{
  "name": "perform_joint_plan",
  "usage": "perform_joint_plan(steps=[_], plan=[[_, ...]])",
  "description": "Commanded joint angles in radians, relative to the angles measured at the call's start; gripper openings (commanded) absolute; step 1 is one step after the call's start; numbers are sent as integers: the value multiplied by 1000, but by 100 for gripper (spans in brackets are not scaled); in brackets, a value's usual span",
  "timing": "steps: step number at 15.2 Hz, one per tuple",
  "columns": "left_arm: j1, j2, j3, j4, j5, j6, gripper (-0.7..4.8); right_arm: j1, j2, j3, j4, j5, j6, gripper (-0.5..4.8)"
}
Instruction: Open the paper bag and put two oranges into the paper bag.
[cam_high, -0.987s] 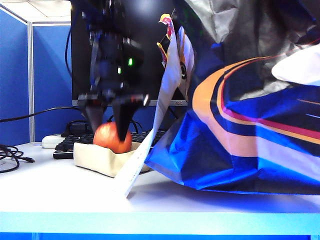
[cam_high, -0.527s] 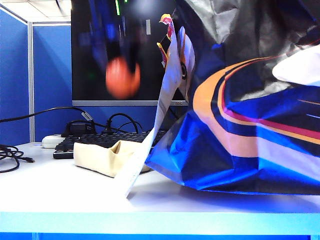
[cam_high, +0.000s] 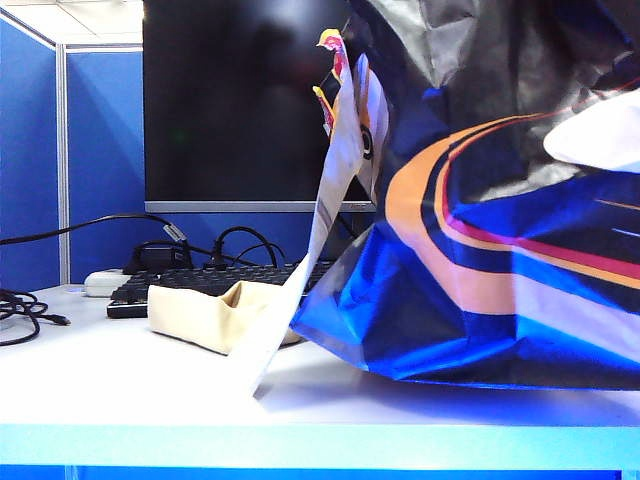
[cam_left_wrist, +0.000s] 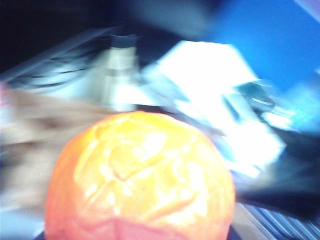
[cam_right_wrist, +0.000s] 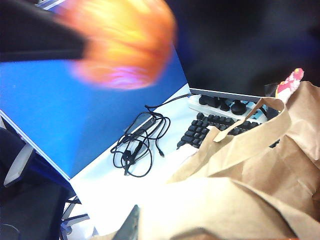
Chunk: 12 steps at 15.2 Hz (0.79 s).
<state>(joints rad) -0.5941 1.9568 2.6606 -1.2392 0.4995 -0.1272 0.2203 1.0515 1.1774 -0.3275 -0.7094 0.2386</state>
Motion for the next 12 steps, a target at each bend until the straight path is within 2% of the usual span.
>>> perform_joint_plan(steps=[1, 2, 5, 9, 10, 11, 12], plan=[[-98, 6, 4, -87, -37, 42, -6, 0, -3, 5, 19, -3, -4, -1], [-122, 24, 4, -115, -68, 48, -6, 0, -3, 5, 19, -3, -4, -1], [-159, 92, 4, -144, -69, 48, -6, 0, -4, 5, 29, -4, -3, -1], [-169, 153, 4, -175, -69, 41, -4, 0, -4, 6, 41, -30, -3, -1], [-169, 158, 4, -189, -70, 40, 63, 0, -4, 6, 40, -31, -3, -1], [-169, 161, 4, -193, -69, 31, 308, 0, -4, 6, 40, -30, -3, -1], [-169, 162, 4, -193, -69, 19, 479, 0, -4, 6, 41, -30, -3, -1]])
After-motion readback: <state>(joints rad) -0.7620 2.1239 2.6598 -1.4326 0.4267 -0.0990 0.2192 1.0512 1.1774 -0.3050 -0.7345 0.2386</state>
